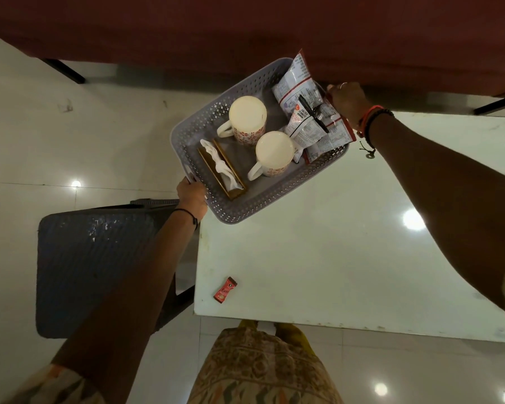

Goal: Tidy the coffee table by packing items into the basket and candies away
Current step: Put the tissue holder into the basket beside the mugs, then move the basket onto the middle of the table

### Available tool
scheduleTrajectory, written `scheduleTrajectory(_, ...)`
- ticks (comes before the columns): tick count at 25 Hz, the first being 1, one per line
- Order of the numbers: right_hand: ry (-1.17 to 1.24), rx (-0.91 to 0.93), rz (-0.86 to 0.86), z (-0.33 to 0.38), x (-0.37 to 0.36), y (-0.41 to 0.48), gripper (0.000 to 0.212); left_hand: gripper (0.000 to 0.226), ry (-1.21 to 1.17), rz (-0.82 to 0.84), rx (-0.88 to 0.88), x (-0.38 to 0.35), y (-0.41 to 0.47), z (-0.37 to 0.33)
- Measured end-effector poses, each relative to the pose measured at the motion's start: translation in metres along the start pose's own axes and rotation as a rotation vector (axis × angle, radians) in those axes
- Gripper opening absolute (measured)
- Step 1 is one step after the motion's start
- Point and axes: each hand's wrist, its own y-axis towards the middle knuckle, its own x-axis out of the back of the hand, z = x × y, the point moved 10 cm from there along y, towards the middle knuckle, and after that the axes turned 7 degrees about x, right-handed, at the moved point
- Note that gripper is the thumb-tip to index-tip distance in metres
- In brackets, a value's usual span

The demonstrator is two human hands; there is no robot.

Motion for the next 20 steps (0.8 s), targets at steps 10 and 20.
scheduleTrajectory(10,0.194,-0.073,0.083,-0.042,0.001,-0.055,0.038,0.027,-0.006,-0.053,0.005,0.018,-0.039,0.02)
scheduleTrajectory(20,0.425,-0.212,-0.01,-0.116,0.012,-0.173,0.035,0.021,0.131,-0.058,-0.066,0.052,-0.119,0.057)
